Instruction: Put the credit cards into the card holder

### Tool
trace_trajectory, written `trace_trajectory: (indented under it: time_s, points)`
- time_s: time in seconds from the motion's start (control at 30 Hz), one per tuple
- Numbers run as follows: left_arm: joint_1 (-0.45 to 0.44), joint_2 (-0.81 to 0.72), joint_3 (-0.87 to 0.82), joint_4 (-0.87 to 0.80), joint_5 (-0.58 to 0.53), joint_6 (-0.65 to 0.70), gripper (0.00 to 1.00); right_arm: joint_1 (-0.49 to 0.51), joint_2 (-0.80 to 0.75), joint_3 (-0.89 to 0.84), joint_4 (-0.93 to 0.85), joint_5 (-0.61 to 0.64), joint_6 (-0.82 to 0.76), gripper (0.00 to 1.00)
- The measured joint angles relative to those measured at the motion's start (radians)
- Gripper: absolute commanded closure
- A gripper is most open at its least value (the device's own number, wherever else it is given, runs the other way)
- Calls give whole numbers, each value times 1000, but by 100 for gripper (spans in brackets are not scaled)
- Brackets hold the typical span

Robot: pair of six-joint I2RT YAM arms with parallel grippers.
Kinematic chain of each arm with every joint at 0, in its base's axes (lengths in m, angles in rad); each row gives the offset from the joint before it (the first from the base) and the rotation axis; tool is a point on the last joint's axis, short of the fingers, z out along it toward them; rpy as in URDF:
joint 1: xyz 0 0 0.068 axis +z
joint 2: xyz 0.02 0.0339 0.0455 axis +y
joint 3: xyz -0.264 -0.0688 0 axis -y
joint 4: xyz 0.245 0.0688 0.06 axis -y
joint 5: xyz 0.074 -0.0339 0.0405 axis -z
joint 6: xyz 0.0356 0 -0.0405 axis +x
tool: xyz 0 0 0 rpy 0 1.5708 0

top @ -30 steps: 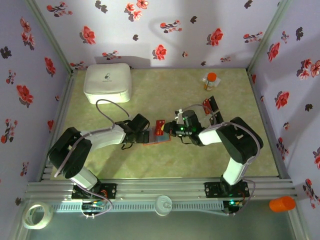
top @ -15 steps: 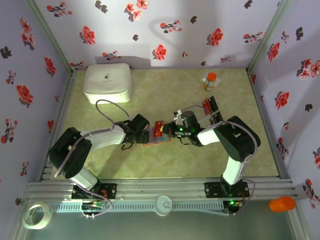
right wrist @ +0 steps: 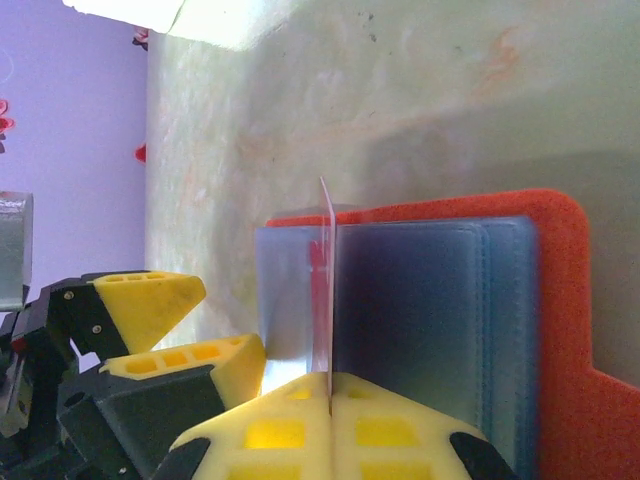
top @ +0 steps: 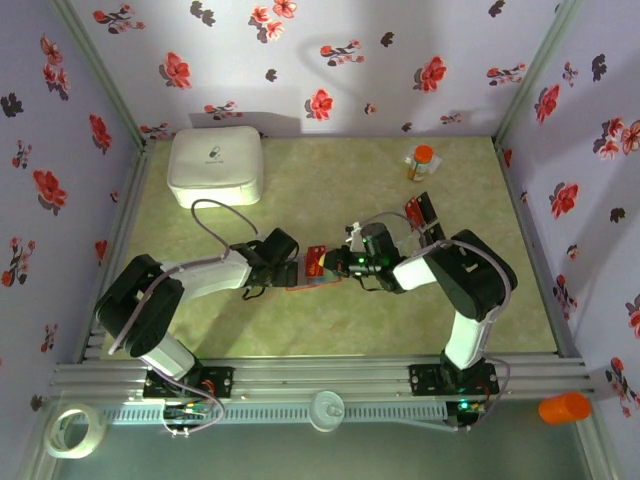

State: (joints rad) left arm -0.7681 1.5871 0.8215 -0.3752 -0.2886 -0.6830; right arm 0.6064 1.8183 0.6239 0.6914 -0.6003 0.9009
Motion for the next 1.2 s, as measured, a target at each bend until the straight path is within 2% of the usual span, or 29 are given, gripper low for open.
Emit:
trace_trajectory:
  time_s: [0.3, 0.8, 1.2]
  points:
    - [0, 0, 0, 0, 0, 0, 0, 2, 11, 20, -39, -29, -27, 100]
    - [0, 0, -4, 5, 0, -3, 0, 2, 1, 103, -272, -55, -164, 100]
    - [-1, 0, -5, 8, 0, -4, 0, 2, -18, 108, -333, -55, -188, 100]
